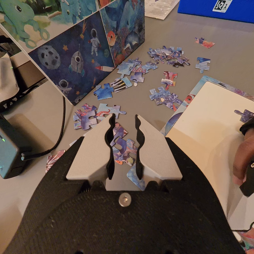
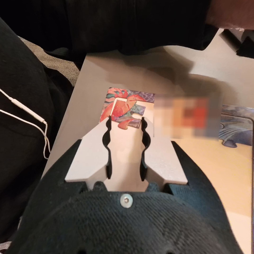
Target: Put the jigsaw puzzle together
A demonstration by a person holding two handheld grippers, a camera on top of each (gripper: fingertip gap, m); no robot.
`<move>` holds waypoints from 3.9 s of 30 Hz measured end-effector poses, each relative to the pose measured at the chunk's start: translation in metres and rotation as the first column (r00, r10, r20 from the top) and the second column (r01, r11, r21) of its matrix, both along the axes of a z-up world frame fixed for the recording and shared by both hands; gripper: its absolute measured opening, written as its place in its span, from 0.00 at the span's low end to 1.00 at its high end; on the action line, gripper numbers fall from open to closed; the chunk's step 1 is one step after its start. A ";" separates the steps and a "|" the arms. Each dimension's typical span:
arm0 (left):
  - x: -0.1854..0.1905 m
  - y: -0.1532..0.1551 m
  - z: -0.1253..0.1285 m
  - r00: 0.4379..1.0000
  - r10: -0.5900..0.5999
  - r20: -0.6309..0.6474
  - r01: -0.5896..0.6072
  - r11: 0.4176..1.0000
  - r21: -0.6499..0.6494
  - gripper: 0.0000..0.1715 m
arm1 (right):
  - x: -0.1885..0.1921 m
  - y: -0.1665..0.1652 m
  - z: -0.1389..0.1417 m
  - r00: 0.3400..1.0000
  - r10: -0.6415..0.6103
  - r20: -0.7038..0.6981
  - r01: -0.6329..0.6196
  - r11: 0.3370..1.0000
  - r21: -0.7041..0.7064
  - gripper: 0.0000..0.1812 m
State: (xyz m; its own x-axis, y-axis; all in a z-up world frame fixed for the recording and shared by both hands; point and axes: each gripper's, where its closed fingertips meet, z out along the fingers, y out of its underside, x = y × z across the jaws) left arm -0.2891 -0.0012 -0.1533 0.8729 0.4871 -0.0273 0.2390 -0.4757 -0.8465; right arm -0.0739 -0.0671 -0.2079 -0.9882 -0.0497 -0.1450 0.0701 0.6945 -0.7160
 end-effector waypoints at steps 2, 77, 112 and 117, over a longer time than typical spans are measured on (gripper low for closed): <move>0.000 0.000 0.000 1.000 0.000 0.000 0.000 1.000 0.000 0.15 | 0.000 0.001 0.000 1.000 0.004 -0.001 -0.004 1.000 0.007 0.22; -0.001 -0.001 -0.003 1.000 0.002 0.000 -0.002 1.000 -0.009 0.16 | -0.003 0.006 -0.003 0.985 0.031 -0.168 -0.022 0.998 0.055 0.21; -0.002 -0.002 -0.002 1.000 0.007 -0.002 -0.007 1.000 -0.005 0.16 | -0.054 0.020 0.021 0.950 -0.238 -0.201 0.233 0.971 -0.049 0.24; -0.002 -0.002 0.000 1.000 0.005 -0.006 -0.005 1.000 -0.004 0.16 | -0.077 0.035 0.009 0.924 -0.328 -0.197 0.334 0.943 -0.003 0.24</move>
State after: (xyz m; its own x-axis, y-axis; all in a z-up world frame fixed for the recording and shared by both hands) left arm -0.2908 -0.0027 -0.1537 0.8701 0.4916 -0.0344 0.2366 -0.4781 -0.8458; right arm -0.1514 -0.0319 -0.1992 -0.9567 0.2863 0.0531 0.1626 0.6766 -0.7182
